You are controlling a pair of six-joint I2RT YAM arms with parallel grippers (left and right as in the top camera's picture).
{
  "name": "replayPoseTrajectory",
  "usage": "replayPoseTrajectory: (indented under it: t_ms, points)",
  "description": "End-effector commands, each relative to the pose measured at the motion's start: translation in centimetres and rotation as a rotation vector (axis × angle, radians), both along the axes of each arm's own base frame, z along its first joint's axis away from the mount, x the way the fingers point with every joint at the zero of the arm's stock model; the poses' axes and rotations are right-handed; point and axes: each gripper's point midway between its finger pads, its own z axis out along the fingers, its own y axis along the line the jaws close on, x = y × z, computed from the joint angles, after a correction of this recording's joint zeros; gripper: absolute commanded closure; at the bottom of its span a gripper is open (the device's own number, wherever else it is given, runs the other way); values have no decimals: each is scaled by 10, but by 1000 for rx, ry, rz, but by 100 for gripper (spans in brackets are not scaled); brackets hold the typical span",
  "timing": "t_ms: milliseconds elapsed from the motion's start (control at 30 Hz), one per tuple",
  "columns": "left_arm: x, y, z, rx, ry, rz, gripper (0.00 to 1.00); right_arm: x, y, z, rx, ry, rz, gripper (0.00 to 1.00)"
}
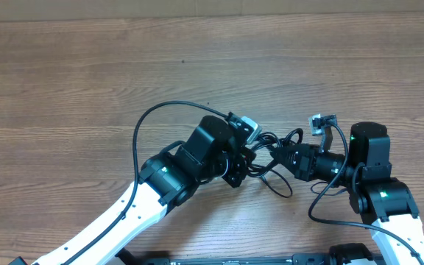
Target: Untangle cables
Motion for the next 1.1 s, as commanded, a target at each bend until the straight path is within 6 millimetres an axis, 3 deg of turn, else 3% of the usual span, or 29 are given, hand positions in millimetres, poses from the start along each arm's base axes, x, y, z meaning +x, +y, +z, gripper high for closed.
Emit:
replayPoseTrajectory:
  t_ms: [0,200,700,1067]
  points:
    - [20,15,3,18,19,208,96,5,0,15,6,-44,-1,96]
    - [31,35,-5,43,62,395,96,4,1,16,10,-44,5,96]
    - [32,77,-27,229,49,536,96,-4,11,30,81,-73,86,96]
    - [31,79,-28,256,30,513,96,-4,11,30,80,-76,85,96]
